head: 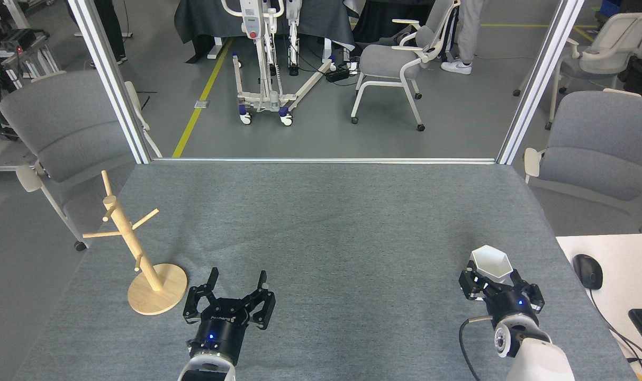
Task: Hang cup on storage rack
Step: 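Close the right gripper on the white cup's rim and lift it, then carry the cup with the right gripper toward the left gripper, then grasp the cup with the left gripper and release the right gripper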
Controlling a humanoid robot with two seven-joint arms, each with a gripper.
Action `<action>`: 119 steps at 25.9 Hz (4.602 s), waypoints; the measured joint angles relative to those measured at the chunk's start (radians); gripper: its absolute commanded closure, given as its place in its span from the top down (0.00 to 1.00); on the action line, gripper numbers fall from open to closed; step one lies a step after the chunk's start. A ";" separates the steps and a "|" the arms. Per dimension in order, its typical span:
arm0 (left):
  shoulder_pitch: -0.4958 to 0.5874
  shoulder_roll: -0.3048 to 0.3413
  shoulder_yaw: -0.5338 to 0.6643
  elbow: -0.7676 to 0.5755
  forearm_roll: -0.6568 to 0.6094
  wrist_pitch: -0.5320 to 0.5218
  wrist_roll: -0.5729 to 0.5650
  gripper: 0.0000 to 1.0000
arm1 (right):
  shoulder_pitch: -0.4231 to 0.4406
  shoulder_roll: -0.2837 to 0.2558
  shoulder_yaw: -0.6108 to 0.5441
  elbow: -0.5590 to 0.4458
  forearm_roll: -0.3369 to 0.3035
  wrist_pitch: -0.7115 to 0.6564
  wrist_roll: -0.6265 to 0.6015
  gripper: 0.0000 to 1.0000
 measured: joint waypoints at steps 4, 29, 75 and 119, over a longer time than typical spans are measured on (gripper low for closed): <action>0.000 0.000 0.000 0.001 0.000 0.001 0.000 0.99 | -0.006 0.002 0.003 0.012 0.002 0.001 0.002 0.99; 0.000 0.000 0.000 0.019 0.000 0.001 0.000 0.99 | -0.048 0.002 0.035 0.074 0.003 0.001 0.003 0.99; -0.108 0.031 -0.457 0.148 -0.220 -0.144 0.050 0.99 | 0.260 0.054 0.458 -0.876 0.005 0.550 0.318 0.31; -0.368 -0.012 -0.479 0.355 0.010 -0.413 -0.124 0.99 | 0.250 0.196 0.828 -0.749 0.182 0.882 0.476 0.29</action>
